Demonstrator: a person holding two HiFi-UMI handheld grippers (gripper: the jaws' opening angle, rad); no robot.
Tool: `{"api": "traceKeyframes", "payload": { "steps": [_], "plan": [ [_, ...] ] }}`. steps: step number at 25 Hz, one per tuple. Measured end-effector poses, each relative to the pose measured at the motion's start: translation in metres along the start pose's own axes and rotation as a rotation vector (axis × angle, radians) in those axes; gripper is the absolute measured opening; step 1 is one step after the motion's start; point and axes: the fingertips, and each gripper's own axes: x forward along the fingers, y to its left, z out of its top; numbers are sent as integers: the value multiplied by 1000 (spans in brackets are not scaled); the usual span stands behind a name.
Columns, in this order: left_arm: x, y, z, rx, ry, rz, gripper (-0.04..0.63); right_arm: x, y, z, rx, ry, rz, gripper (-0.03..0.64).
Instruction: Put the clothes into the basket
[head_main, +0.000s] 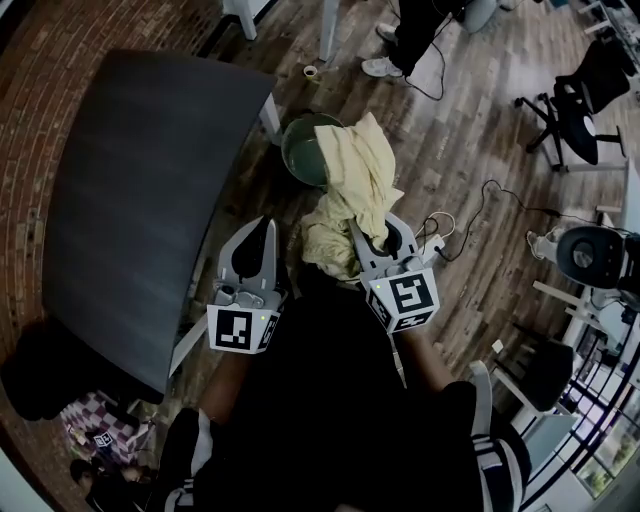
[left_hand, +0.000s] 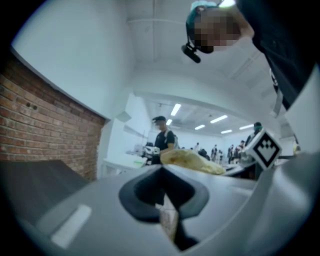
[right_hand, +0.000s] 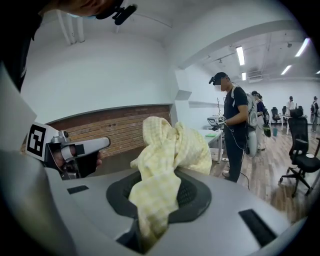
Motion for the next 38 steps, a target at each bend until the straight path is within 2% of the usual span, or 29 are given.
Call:
{"api": "traceKeyframes", "payload": {
  "steps": [6,15,25,31,38],
  "plan": [
    [5,-5,-6,-4,23,-40,3,-2,-11,-6,28,0,-40,89],
    [34,18,-2,-15,13,-75,3,16,-18,3,45,-4,-98,89],
    [78,61,0,-46,26,-106,3,62,-40,16,67,18,-164,89],
    [106,85,5,-51,30,-152,3,93,-57,25,63,25,-207,89],
    [129,129,5,-60,29,-170,3,132,-66,32,57,34,-257,89]
  ]
}}
